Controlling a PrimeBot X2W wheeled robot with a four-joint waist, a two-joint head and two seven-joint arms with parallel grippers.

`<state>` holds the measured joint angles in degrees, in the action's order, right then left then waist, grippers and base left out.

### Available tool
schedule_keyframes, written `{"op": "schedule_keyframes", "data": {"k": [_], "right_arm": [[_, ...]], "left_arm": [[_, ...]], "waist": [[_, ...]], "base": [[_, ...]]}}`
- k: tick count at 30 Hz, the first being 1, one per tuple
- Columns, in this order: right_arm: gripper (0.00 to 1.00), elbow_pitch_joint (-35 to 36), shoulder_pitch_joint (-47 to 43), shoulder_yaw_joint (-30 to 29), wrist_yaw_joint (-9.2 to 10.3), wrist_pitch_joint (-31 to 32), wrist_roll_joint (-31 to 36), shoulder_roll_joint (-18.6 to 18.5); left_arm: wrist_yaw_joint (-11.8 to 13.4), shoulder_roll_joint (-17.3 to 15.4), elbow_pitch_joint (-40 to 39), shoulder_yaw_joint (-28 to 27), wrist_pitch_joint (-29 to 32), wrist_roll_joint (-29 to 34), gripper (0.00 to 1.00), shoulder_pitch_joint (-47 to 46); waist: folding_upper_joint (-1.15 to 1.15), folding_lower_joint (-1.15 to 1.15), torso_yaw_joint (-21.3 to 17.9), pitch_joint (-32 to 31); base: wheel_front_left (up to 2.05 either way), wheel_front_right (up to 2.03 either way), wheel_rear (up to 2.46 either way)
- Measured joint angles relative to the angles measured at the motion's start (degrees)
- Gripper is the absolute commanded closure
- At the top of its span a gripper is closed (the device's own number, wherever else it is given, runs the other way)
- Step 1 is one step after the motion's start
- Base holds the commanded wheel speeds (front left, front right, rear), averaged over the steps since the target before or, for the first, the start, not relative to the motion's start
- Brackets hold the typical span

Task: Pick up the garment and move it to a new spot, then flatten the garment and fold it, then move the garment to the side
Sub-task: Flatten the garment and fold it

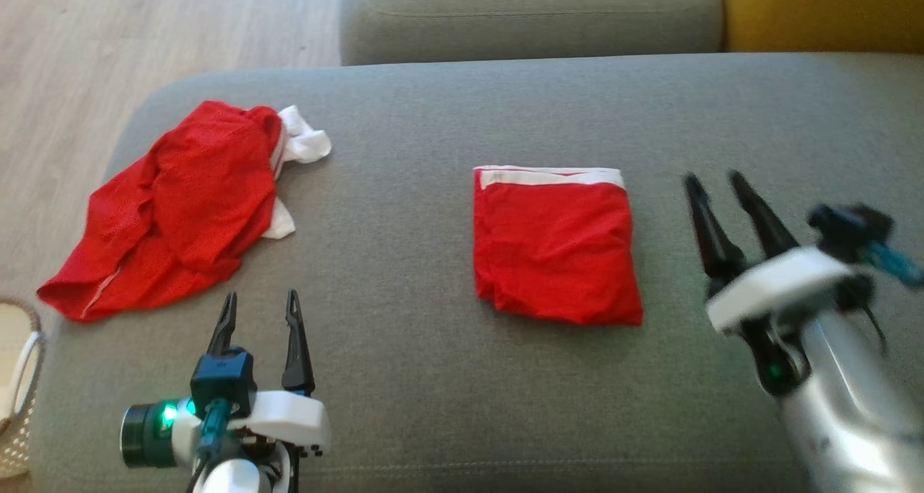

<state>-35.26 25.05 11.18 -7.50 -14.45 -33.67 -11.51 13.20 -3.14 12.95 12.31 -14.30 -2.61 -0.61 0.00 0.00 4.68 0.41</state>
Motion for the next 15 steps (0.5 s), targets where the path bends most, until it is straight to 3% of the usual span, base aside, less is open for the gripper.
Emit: {"op": "schedule_keyframes", "data": {"k": [3, 7, 15], "right_arm": [[0.00, 6.6, -6.6, -7.2, 0.00, 0.0, 12.4, 1.0], [0.00, 15.4, -13.7, -14.4, 0.00, 0.0, 23.1, 5.6], [0.00, 21.9, -20.4, -17.6, 0.00, 0.0, 28.0, 8.4]], "left_arm": [[0.4, 0.0, -0.6, 0.0, 0.0, 0.0, 0.00, 0.0], [0.4, 0.1, -1.3, 0.1, 0.0, -0.1, 0.00, 0.1], [0.5, 0.1, -1.9, 0.2, 0.0, -0.1, 0.00, 0.7]], "waist": [[0.00, 0.00, -0.7, 0.1], [0.00, 0.00, -1.1, 0.4], [0.00, 0.00, -1.3, 0.9]], "base": [[0.00, 0.00, 0.00], [0.00, 0.00, 0.00], [0.00, 0.00, 0.00]]}}
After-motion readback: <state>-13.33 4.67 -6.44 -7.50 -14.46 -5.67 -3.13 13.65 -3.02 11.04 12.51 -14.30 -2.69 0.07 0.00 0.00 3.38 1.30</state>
